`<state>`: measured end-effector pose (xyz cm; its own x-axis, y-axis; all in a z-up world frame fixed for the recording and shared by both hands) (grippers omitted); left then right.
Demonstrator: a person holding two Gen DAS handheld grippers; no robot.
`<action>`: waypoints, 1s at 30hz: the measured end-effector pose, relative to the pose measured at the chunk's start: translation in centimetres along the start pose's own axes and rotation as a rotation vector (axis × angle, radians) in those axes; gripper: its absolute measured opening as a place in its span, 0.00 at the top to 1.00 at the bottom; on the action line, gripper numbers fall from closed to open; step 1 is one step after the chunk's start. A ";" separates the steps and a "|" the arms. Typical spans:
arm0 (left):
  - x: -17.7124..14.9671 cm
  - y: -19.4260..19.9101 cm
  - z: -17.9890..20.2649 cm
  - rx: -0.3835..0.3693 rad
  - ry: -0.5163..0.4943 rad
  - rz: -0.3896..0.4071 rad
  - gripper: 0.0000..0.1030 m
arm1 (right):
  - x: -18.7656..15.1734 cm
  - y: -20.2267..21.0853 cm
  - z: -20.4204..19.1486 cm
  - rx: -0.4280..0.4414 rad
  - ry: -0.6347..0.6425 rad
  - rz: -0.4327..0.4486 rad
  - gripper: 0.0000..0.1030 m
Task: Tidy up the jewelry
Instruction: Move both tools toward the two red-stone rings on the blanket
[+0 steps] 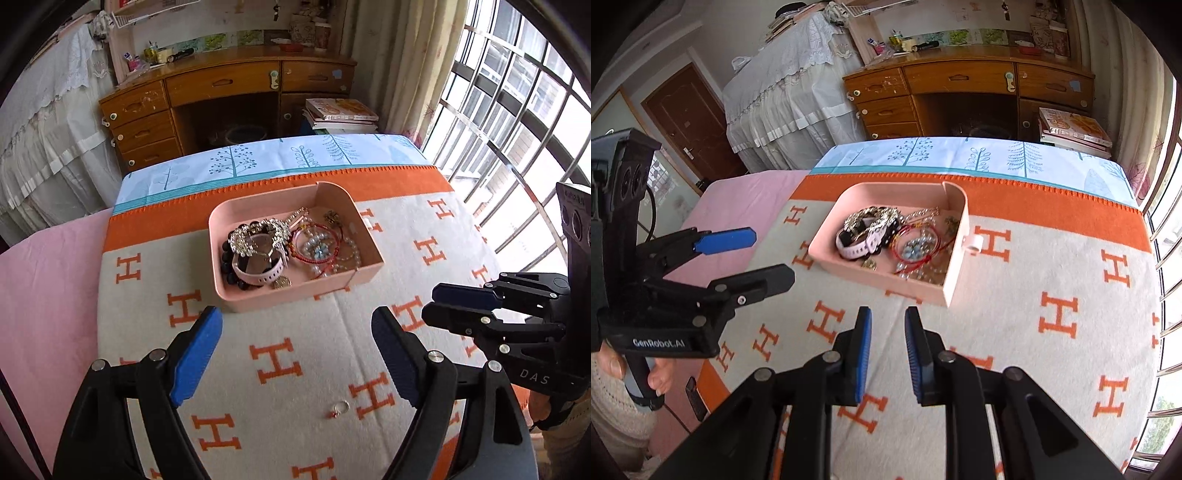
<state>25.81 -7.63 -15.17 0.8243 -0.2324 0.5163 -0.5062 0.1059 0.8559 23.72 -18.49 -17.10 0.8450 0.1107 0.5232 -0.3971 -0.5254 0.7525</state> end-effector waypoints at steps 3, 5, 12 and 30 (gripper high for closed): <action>-2.5 1.1 0.6 -0.021 -0.034 0.000 0.21 | -3.1 0.6 -1.5 0.023 0.025 -0.019 0.76; -4.3 1.5 1.1 -0.032 -0.054 -0.003 0.21 | -5.1 0.7 -2.3 0.039 0.044 -0.037 0.76; -10.3 1.0 1.9 -0.054 -0.100 -0.019 0.21 | -12.8 -0.4 -5.0 0.118 0.206 -0.145 0.76; -15.9 -3.5 3.9 -0.098 -0.188 -0.084 0.21 | -19.7 -3.4 -7.4 0.194 0.618 -0.276 0.76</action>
Point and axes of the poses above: each gripper's, at about its wrist camera, not at the fingertips, and y roughly against the way its jaws point, z to its right, x to its top, the point moved 10 cm from there along -y, roughly the way its jaws point, and after that the axes turned 8 degrees about x, right-handed, at the moved point
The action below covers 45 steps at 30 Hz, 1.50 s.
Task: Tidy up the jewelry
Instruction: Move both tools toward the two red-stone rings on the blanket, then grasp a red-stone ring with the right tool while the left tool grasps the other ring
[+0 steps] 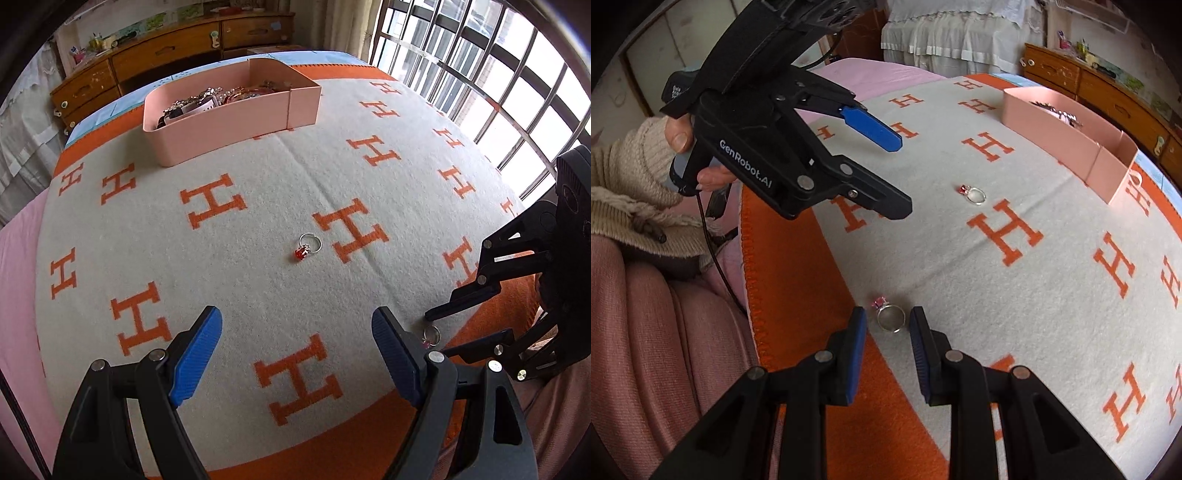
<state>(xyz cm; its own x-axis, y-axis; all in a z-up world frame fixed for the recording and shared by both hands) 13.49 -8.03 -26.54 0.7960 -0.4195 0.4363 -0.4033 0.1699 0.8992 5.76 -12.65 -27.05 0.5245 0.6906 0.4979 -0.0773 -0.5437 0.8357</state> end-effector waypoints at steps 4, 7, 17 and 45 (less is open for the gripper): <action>0.5 0.0 0.4 0.020 -0.041 0.010 0.21 | 0.2 -0.3 -0.3 -0.037 0.095 -0.015 0.76; 0.9 -0.1 0.8 0.026 -0.073 0.017 0.21 | 0.1 -0.4 -0.7 -0.060 0.171 -0.022 0.76; 2.6 -1.1 0.8 0.041 -0.133 0.058 0.21 | 0.0 0.4 0.1 -0.082 0.160 0.007 0.87; 3.3 -2.1 2.5 -0.055 -0.225 0.114 0.87 | 0.1 2.7 7.0 -0.110 -0.211 0.170 0.87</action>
Point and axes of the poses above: each gripper's, at about its wrist camera, not at the fingertips, and y roughly against the way its jaws point, z to its right, x to its top, the point moved 10 cm from there along -y, roughly the way its jaws point, and after that the axes turned 8 degrees about x, right-handed, at the moved point
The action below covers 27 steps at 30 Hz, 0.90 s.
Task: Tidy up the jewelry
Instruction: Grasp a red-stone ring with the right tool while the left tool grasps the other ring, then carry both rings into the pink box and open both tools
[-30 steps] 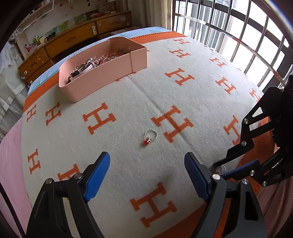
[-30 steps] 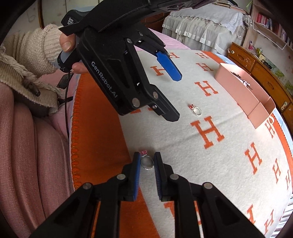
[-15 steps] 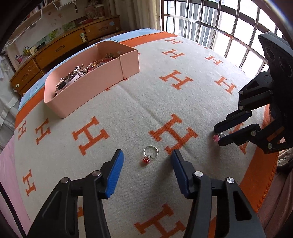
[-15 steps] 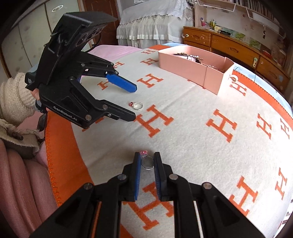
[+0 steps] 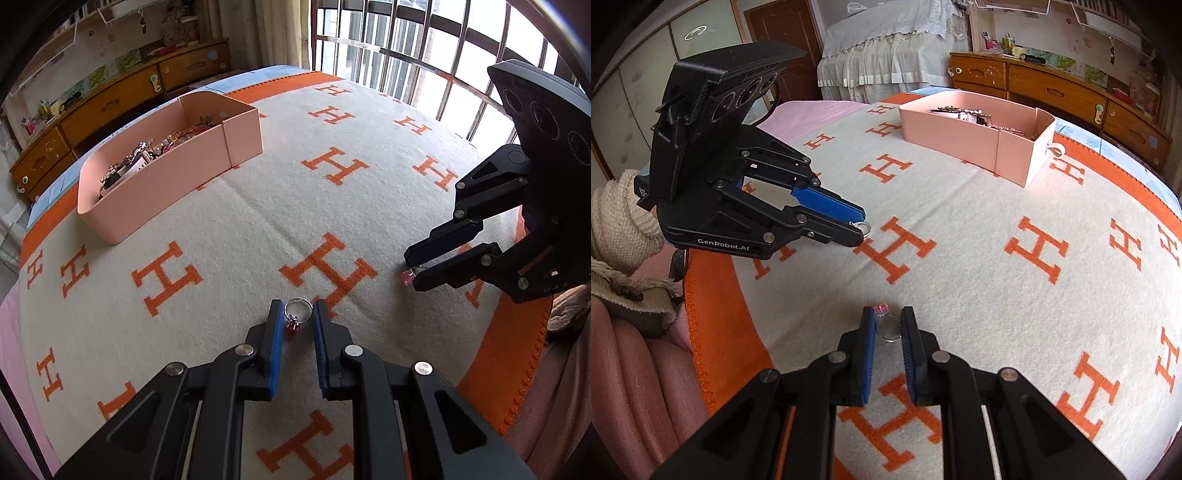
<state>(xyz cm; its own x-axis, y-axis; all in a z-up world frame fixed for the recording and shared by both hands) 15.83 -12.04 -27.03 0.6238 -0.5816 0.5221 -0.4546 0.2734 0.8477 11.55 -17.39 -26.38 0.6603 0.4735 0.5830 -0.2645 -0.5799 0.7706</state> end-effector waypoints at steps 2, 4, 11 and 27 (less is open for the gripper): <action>0.1 0.3 -0.1 0.000 0.010 0.003 0.87 | 0.1 0.0 0.1 -0.005 -0.007 0.004 0.88; 0.6 1.0 -0.2 0.001 0.018 0.021 0.87 | 0.4 0.1 0.2 -0.008 -0.013 0.010 0.89; 4.7 4.9 -1.9 0.033 0.069 0.115 0.87 | 3.4 1.7 0.4 -0.027 -0.009 0.079 0.89; 7.6 6.3 -4.7 0.070 0.162 0.130 0.87 | 2.8 1.3 -1.5 -0.016 0.132 -0.021 0.69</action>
Point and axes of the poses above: each gripper's, at about its wrist camera, not at the fingertips, and y roughly against the way its jaws point, z to its right, x to its top, the point moved 10 cm from there along -y, roughly the way its jaws point, and after that the axes turned 8 degrees about x, right-handed, at the moved point
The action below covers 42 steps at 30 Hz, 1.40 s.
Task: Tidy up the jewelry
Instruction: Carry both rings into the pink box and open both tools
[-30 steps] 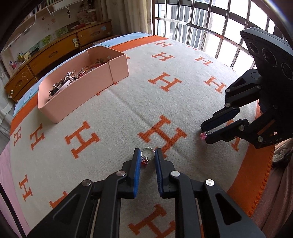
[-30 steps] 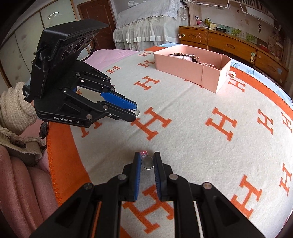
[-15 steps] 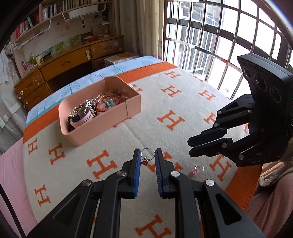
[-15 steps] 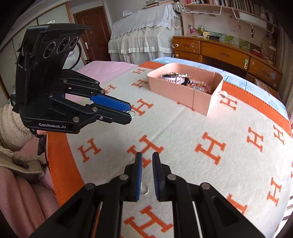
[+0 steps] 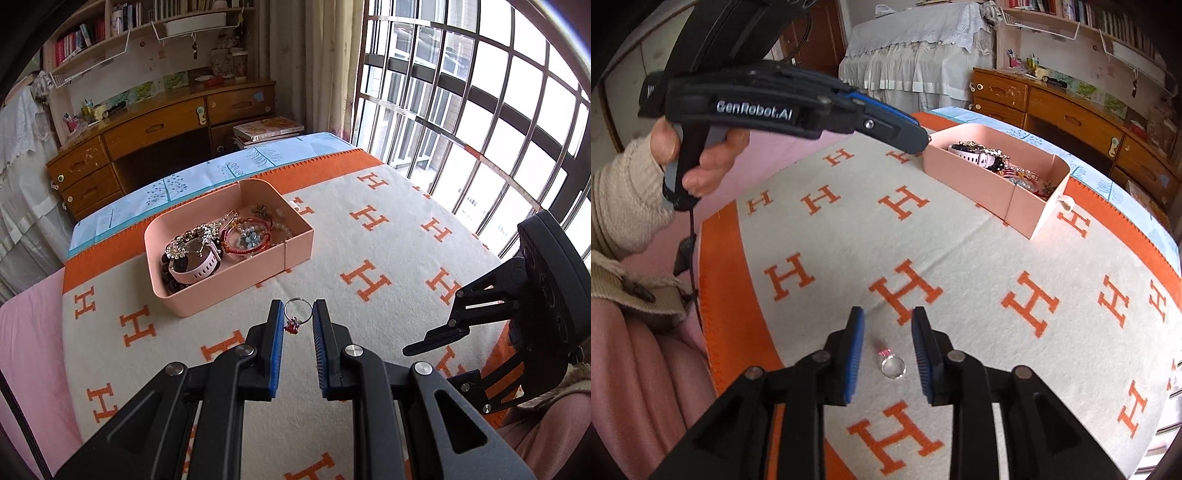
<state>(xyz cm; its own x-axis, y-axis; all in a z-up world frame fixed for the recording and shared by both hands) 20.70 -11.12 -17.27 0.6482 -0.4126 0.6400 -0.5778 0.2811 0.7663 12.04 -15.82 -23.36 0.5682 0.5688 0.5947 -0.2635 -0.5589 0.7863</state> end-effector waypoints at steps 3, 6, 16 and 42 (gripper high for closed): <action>-0.5 -0.4 -0.2 -0.004 0.020 -0.019 0.87 | -1.2 -0.9 -0.3 -0.004 0.037 -0.037 0.69; -0.8 -0.7 -0.4 -0.004 0.030 -0.029 0.87 | -1.9 -1.6 -0.4 -0.018 0.072 -0.056 0.69; -0.9 -0.8 -0.8 -0.006 0.045 -0.035 0.87 | -2.9 -2.6 -0.6 -0.010 0.102 -0.101 0.85; 9.0 -5.4 -7.9 -0.048 0.408 -0.091 0.87 | 14.7 2.4 16.6 -0.088 -0.621 0.331 0.85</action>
<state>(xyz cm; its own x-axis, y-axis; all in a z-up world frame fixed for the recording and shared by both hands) 33.62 -9.48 -15.22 0.8441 -0.0636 0.5324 -0.4919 0.3032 0.8162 32.71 -18.80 -15.53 0.7803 -0.0860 0.6195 -0.5457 -0.5775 0.6072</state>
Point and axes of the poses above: each gripper's, at about its wrist camera, not at the fingertips, and y roughly against the way its jaws point, z to its right, x to its top, the point moved 10 cm from there along -y, roughly the way its jaws point, and after that the axes turned 8 degrees about x, right-handed, at the moved point
